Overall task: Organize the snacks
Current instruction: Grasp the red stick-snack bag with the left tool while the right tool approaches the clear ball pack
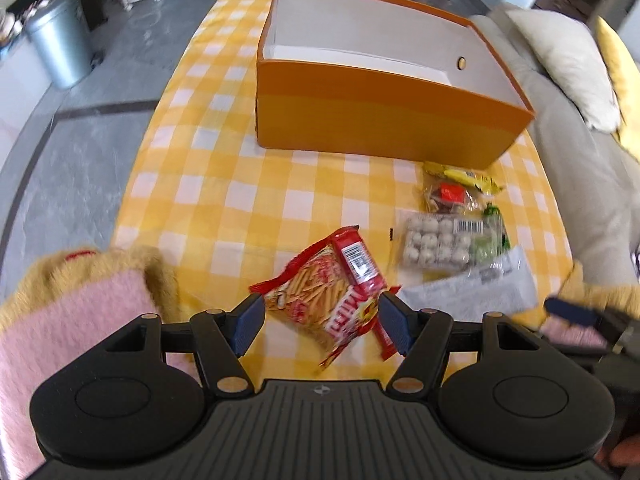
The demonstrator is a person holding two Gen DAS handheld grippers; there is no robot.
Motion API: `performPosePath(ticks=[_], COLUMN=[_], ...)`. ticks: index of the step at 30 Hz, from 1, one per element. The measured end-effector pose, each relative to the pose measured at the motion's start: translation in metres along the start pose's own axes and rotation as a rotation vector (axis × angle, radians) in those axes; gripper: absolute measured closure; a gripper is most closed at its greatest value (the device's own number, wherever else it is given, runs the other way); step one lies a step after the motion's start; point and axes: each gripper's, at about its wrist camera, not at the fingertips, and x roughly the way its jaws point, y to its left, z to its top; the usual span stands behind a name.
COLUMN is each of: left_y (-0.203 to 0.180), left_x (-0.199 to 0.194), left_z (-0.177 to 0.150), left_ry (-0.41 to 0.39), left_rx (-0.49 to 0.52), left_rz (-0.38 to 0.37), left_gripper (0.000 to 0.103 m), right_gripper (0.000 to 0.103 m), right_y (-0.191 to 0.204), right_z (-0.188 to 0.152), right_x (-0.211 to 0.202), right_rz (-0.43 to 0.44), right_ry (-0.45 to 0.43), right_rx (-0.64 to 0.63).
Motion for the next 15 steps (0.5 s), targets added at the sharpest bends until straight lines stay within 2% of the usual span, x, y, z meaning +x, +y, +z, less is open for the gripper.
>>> performPosePath(ticks=[7,10,15], left_y=[0.003,0.002,0.002], left_x=[0.031,0.043,0.053], left_z=[0.008,0.007,0.008], left_ry=[0.086,0.114,0.123], left_rx=[-0.111,-0.129,-0.159], left_rz=[0.052,0.063,0.063], left_gripper=[0.027,0.027,0.025], right_gripper=[0.022,0.022,0.024], right_y=[-0.014,-0.018,-0.024], right_z=[0.001,0.001,-0.002], right_x=[0.012,0.018,0.031], right_rz=[-0.014,-0.01,-0.017], right_ry=[0.025,0.041,0.101], right_rx=[0.08,0.1,0.138])
